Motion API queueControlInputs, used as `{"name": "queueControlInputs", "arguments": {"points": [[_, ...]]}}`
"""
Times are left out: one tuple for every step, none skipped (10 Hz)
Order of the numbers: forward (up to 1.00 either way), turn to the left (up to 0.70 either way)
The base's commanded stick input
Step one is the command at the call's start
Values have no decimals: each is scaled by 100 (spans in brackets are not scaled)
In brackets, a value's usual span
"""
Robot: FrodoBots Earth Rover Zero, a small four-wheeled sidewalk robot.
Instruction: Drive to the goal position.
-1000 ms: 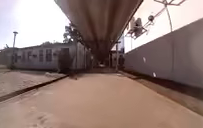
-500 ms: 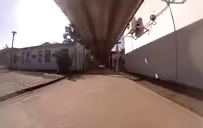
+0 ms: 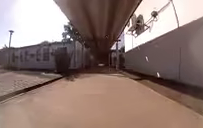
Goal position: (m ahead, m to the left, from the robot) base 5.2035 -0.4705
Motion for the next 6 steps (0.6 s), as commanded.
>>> {"name": "queueControlInputs", "arguments": {"points": [[50, 0], [50, 0], [50, 0], [50, 0], [50, 0], [50, 0]]}}
